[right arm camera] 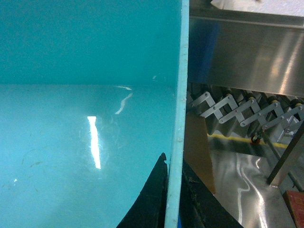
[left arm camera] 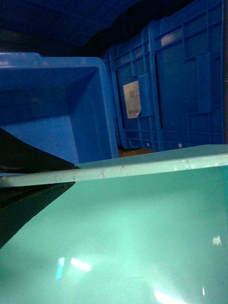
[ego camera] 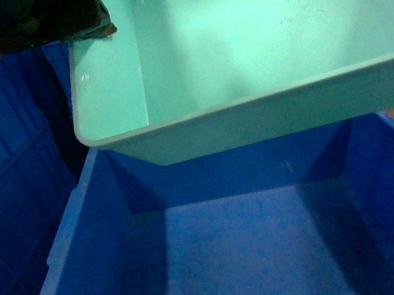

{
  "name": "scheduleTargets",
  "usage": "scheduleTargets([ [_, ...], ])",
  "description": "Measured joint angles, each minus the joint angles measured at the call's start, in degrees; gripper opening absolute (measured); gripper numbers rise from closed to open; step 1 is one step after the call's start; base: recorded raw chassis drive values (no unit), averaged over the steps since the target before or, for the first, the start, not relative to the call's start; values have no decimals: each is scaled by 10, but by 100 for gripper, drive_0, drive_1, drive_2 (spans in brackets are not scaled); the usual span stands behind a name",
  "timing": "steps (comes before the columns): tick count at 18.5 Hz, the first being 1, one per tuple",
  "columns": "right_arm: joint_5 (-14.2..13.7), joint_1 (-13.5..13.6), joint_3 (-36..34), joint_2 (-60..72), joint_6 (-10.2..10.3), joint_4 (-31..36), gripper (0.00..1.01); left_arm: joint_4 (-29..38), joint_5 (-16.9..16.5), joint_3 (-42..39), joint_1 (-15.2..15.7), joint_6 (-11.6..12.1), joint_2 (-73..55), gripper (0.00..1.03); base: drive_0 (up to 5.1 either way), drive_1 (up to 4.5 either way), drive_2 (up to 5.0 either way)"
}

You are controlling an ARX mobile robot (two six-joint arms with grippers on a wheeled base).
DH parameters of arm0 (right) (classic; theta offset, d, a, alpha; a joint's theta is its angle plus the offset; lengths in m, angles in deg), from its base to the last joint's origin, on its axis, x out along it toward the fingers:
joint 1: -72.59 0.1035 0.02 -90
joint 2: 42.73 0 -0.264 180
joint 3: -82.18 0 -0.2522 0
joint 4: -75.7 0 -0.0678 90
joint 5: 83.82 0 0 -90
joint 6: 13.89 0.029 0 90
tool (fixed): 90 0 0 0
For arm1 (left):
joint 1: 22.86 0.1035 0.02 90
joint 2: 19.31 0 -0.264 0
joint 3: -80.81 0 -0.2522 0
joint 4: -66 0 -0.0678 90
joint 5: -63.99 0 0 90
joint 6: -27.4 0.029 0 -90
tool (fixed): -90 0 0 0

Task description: Stack blue boxes stably on right

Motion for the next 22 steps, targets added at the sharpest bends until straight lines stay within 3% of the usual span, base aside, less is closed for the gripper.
scheduleTargets([
  [7,0,0,27,63,-5,-2,7,-10,-27,45,28,0,-70,2,0,0,0],
  [13,-8,23,-8,57,7,-75,7,-67,-24,42,29,-3,-82,2,0,0,0],
  [17,-15,30,-5,160,15,-77,7,-80,-50,53,43,-16,-174,2,0,0,0],
  [22,-22,35,49,268,11,-95,7,-121,-48,120,50,-12,-272,2,0,0,0],
])
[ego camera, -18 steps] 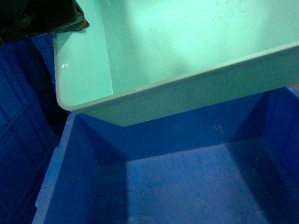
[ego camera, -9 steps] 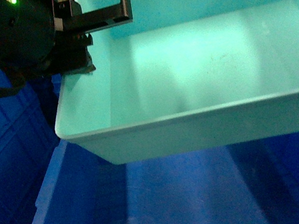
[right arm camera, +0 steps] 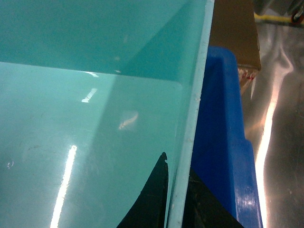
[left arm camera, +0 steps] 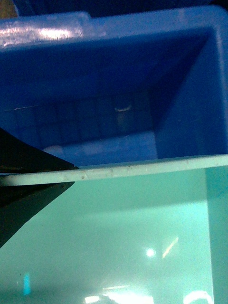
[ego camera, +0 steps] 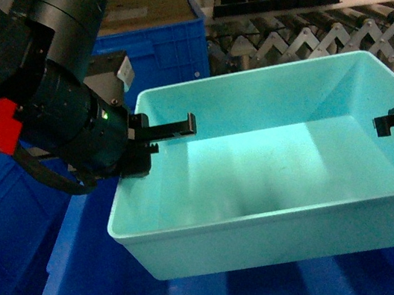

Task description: Stack blue boxes stably on right

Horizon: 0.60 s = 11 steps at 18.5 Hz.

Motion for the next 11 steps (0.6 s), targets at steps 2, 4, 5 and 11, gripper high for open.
scheduleTargets([
  [2,-7,4,-4,7,-2,-9,7,-7,-2,6,-1,-1,-22,2,0,0,0],
  [4,-14,11,-14,7,-3,-5,7,-14,-1,6,-2,-3,-24,2,0,0,0],
  [5,-16,12,-16,8,-2,-5,7,-17,2,6,-2,-3,-24,2,0,0,0],
  [11,-19,19,-12,10,2,-10,7,-19,3,7,-3,-3,-24,2,0,0,0],
])
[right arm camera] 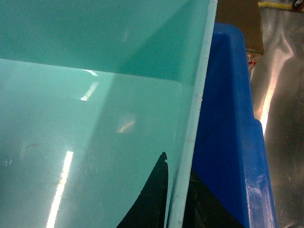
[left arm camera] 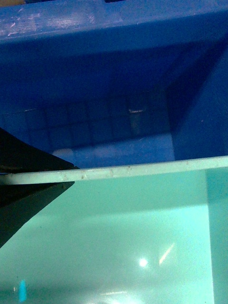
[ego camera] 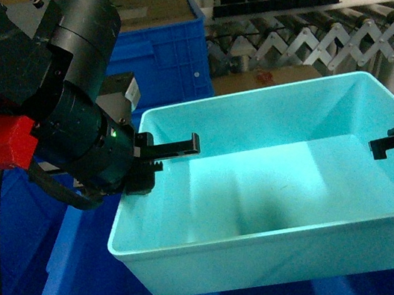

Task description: Stack blue boxes stably on right

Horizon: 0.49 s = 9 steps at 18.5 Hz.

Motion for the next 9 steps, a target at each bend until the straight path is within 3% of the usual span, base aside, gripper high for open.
scheduleTargets([
  [4,-18,11,3,0,-7,12,7,-9,19,3,-1,0,0,2,0,0,0],
  [9,-18,11,3,1,-7,11,7,-10,20,3,-1,0,0,2,0,0,0],
])
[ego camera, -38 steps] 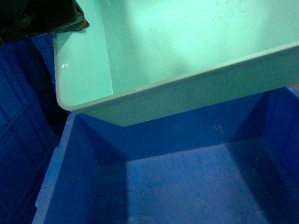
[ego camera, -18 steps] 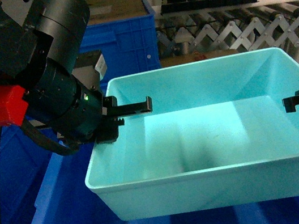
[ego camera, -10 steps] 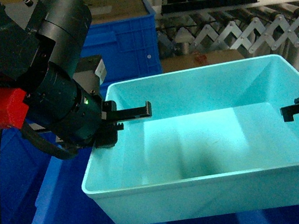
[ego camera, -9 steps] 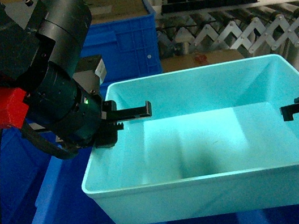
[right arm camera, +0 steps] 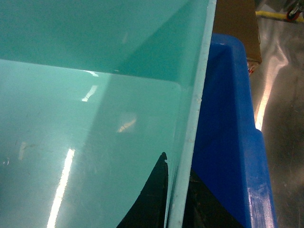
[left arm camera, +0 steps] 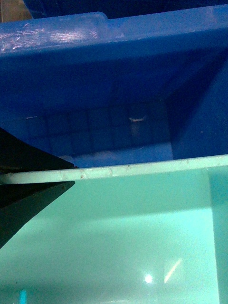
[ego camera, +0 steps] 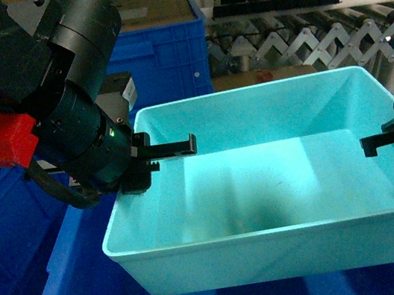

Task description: Stack blue boxes stably on right

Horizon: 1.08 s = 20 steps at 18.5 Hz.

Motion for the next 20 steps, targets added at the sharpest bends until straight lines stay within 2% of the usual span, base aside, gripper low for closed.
scheduleTargets([
  [11,0,0,0,0,0,0,7,0,0,0,0,0,0,2,0,0,0],
  [12,-3,0,0,0,-6,0,11,0,1,0,0,0,0,2,0,0,0],
  [13,-11,0,0,1,-35,-3,22,1,9,0,0,5,0,10,0,0,0],
  [15,-17,0,0,2,-61,-2,37,2,18,6,0,11,0,25,0,0,0],
  [16,-17,0,0,2,-70,-3,48,3,20,8,0,15,0,36,0,0,0],
  [18,-17,0,0,3,-78,-3,63,2,20,8,2,16,0,50,0,0,0],
  [20,-17,0,0,3,-80,-3,88,3,20,8,2,16,0,75,0,0,0],
])
